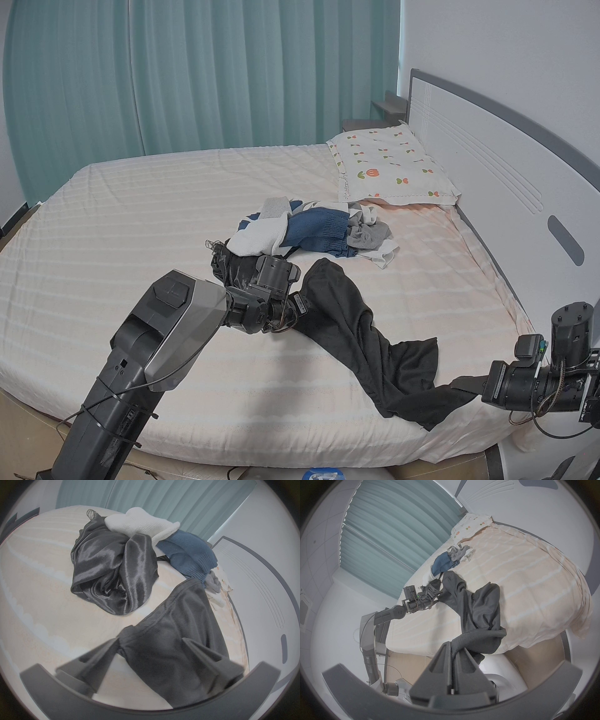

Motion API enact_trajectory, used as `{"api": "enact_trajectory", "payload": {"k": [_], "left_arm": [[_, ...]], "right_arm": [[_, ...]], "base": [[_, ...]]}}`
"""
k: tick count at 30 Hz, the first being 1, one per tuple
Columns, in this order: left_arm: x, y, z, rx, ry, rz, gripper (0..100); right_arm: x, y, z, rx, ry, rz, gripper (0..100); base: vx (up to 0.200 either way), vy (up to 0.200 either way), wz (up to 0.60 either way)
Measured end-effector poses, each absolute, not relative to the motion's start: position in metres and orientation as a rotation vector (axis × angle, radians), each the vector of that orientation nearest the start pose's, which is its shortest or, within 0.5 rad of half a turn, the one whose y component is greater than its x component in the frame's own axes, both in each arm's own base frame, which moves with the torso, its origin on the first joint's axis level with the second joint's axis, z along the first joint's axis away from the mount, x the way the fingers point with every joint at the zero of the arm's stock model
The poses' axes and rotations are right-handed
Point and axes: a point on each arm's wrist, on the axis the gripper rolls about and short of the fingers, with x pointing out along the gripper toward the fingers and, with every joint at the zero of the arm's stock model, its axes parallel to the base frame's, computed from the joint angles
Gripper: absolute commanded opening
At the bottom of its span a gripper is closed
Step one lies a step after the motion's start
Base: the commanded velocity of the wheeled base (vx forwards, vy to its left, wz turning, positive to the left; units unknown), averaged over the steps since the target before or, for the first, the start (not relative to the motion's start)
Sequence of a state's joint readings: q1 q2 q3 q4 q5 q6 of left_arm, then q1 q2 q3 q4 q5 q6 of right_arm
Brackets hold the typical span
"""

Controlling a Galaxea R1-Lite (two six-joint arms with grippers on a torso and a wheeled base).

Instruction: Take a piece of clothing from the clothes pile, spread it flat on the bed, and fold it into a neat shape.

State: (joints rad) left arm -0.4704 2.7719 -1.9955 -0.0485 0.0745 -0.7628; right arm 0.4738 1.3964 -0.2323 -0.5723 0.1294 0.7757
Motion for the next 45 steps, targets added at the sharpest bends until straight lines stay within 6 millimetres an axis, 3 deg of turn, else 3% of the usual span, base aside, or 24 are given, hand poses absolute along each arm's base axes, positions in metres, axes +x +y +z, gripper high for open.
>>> {"api": "enact_trajectory", "payload": {"k": [8,17,26,35,45], "left_arm": [[0.467,-0.238,-0.033,-0.528,0.924,-0.026,0],[0.453,-0.233,0.003,-0.566,1.004,-0.035,0],[0.415,-0.217,0.030,-0.576,1.115,-0.074,0],[0.358,-0.201,0.091,-0.668,1.162,-0.200,0],[0.301,-0.177,0.150,-0.839,1.061,-0.323,0]], "right_arm": [[0.157,0.084,0.102,0.618,0.810,0.313,0],[0.163,0.089,0.105,0.620,0.803,0.321,0],[0.173,0.094,0.110,0.634,0.767,0.338,0],[0.202,0.115,0.127,0.686,0.597,0.438,0],[0.246,0.148,0.148,0.781,0.398,0.508,0]], "base": [[0.000,0.000,0.00],[0.000,0.000,0.00],[0.000,0.000,0.00],[0.000,0.000,0.00],[0.000,0.000,0.00]]}}
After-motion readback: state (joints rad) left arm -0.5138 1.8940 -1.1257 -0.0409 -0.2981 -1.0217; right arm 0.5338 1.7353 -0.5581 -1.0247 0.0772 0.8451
